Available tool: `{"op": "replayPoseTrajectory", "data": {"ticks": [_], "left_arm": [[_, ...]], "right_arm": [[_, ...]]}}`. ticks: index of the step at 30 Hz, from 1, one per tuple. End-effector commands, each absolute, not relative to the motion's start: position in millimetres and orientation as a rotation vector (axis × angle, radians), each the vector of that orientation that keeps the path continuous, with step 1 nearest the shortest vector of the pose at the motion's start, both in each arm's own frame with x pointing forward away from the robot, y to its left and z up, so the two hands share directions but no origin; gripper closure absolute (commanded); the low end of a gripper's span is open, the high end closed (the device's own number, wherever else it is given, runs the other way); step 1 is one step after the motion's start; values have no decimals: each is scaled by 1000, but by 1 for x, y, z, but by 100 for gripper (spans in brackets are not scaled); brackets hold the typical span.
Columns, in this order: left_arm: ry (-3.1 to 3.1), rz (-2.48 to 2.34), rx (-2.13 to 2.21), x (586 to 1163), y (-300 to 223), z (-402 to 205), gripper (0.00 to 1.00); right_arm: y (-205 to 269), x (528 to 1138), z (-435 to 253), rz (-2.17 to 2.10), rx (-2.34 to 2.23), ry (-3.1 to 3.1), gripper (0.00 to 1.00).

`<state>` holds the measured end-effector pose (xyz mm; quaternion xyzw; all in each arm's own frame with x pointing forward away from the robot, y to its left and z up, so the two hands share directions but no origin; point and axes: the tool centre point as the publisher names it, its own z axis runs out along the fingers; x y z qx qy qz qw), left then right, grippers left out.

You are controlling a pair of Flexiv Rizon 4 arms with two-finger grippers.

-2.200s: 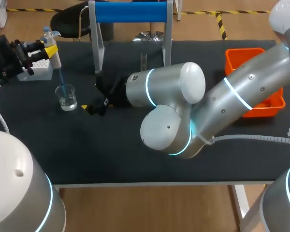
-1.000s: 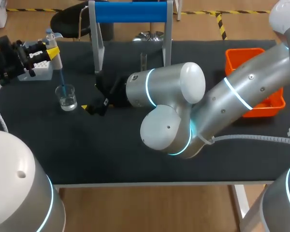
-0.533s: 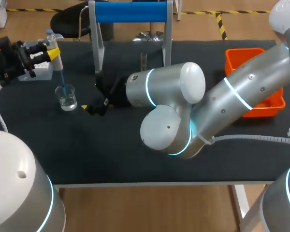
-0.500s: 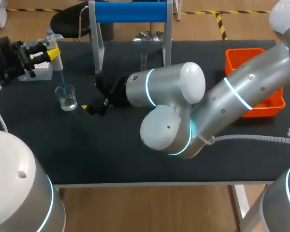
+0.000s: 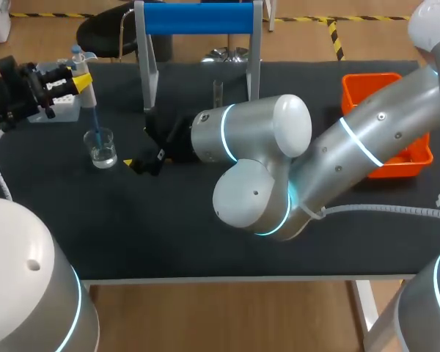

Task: Invert the test tube, pick up the pipette, mount the tip to pipette, aspirate from beaker and dispense into the tube, eject the tip, return the pipette, and cap with the stopper.

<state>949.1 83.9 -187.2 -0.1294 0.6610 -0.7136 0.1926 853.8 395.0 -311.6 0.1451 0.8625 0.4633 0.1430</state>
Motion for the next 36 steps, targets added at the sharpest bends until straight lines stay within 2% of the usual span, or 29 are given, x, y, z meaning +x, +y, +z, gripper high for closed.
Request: {"op": "replayPoseTrajectory", "data": {"ticks": [1,27,36], "left_arm": [[1859,-2005,-356,949,85,-187,100],[1860,-2006,-355,949,85,-187,100],[1860,-2006,-355,949,85,-187,100]], "right_arm": [[395,854,-312,1338,418,2489,0],[395,854,-312,1338,418,2489,0],[382,857,-285,1319,351,2481,0]]}}
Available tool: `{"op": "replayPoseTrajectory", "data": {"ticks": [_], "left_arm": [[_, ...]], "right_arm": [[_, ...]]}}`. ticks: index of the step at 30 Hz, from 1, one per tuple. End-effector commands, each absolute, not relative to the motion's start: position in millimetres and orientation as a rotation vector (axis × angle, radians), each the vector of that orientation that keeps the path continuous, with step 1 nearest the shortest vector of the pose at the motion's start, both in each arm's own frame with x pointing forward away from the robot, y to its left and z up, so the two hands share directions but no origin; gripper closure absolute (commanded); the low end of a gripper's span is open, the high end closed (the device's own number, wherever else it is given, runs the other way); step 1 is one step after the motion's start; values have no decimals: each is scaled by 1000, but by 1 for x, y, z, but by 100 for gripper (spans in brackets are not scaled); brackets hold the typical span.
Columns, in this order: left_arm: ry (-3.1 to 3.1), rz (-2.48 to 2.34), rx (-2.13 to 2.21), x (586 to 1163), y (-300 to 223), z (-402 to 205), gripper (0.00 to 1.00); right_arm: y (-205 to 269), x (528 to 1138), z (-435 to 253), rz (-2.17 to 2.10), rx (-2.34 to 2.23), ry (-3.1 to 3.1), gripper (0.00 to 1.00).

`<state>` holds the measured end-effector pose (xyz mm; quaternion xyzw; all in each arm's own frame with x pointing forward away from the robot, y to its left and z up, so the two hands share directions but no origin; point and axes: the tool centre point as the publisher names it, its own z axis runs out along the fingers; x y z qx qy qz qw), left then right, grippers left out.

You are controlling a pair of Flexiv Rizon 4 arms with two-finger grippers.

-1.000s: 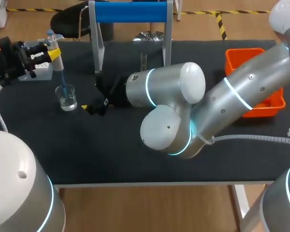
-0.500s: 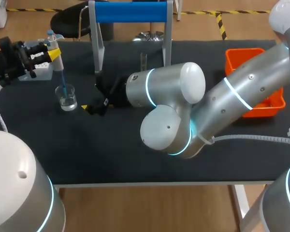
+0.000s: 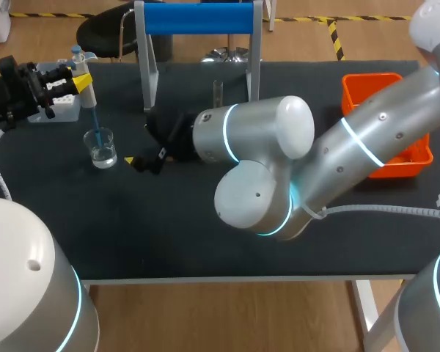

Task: Invert the test tube, pick up the pipette, mount the tip to pipette, aspirate from beaker and dispense into the tube, eject the tip, return the pipette, and cap with the stopper.

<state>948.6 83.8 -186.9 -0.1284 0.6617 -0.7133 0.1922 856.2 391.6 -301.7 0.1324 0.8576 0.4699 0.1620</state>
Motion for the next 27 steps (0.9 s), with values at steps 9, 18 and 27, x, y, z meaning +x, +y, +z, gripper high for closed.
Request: {"op": "replayPoseTrajectory", "data": {"ticks": [9,18,27], "left_arm": [[1860,-2006,-355,949,85,-187,100],[1860,-2006,-355,949,85,-187,100],[1860,-2006,-355,949,85,-187,100]], "right_arm": [[374,859,-242,1486,245,2404,0],[375,859,-213,1593,145,2368,0],[378,858,-198,1748,37,2362,0]]}}
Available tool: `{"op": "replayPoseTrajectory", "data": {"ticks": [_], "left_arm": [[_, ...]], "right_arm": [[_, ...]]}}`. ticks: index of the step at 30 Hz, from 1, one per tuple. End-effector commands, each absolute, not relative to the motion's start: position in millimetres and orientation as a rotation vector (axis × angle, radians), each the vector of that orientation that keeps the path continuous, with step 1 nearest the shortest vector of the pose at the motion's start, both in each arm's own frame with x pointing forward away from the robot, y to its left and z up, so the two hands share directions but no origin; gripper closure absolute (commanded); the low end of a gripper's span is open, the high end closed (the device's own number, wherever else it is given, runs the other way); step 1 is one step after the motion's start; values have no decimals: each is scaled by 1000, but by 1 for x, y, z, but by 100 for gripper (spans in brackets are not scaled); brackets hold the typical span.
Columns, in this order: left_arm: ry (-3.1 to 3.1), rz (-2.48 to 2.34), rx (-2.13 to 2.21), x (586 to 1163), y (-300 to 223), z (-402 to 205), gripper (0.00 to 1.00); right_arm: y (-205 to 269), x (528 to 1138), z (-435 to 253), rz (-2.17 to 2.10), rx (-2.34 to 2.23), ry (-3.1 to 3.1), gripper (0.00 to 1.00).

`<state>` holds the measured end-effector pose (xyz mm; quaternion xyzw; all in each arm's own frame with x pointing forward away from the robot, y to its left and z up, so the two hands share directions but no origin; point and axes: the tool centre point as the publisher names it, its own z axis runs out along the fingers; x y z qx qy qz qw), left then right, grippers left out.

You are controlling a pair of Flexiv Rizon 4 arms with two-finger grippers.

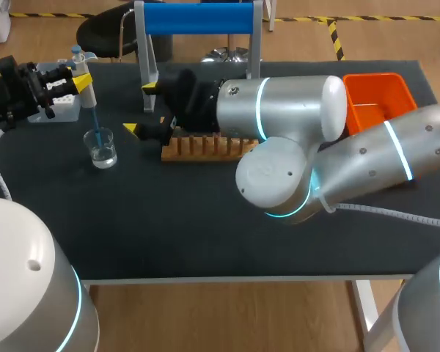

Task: Invert the test tube, pick up the pipette, mount the tip to pipette, aspirate from beaker and dispense into the tube, eject the tip, return the pipette, and cap with the stopper.

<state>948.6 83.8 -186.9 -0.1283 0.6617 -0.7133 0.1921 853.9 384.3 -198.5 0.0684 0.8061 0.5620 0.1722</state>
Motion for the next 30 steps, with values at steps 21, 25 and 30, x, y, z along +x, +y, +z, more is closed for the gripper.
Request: {"op": "replayPoseTrajectory", "data": {"ticks": [21,25,30], "left_arm": [[1860,-2006,-355,949,85,-187,100],[1860,-2006,-355,949,85,-187,100],[1860,-2006,-355,949,85,-187,100]], "right_arm": [[395,863,-148,1967,-157,2314,0],[399,865,-138,2003,-177,2304,0],[405,868,-129,2024,-189,2299,0]]}}
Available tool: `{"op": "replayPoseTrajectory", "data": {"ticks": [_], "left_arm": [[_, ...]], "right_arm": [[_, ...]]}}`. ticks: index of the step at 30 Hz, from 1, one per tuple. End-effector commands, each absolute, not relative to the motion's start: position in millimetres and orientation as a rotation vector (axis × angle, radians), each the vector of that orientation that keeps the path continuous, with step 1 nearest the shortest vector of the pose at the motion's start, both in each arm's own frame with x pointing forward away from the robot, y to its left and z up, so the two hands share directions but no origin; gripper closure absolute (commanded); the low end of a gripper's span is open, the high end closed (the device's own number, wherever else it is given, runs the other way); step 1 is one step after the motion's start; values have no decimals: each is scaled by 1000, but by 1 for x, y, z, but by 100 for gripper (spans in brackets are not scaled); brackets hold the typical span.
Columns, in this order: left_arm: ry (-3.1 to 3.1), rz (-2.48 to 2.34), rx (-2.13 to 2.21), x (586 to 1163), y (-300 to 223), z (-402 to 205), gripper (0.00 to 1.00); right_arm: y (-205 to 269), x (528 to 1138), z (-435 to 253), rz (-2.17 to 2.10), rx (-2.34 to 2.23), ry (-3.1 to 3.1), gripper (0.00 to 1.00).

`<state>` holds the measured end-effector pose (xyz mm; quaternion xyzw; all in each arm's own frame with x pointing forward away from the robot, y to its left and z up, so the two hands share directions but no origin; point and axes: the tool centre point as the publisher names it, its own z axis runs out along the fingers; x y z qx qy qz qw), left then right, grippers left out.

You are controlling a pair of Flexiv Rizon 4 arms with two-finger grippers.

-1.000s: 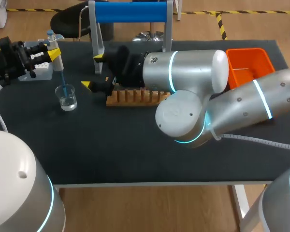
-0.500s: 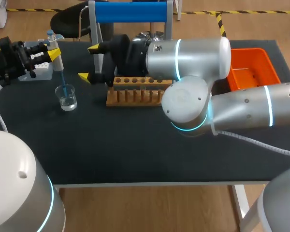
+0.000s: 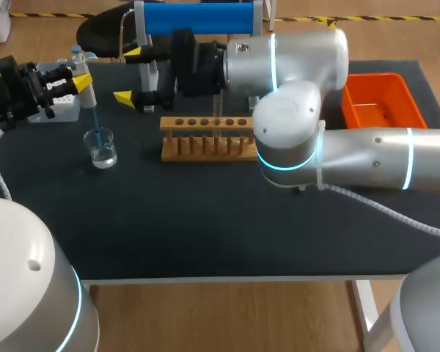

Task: Invert the test tube, pick up the pipette, mount the tip to pipette, aspirate from beaker and dispense into the tube, eject the tip, return the pipette, and cap with the stopper.

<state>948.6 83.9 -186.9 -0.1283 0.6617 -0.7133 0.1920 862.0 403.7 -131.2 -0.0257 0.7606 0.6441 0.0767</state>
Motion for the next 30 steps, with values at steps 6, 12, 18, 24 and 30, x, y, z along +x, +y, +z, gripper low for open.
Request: {"op": "replayPoseTrajectory", "data": {"ticks": [6,12,18,24,30], "left_arm": [[1860,-2006,-355,949,85,-187,100],[1860,-2006,-355,949,85,-187,100],[1860,-2006,-355,949,85,-187,100],[1860,-2006,-355,949,85,-187,100],[1860,-2006,-355,949,85,-187,100]], "right_arm": [[415,873,-119,2054,-208,2303,0],[425,879,-109,2068,-217,2302,45],[436,884,-103,2082,-204,2300,95],[446,890,-99,2109,-188,2297,100],[458,899,-96,2150,-190,2288,100]]}}
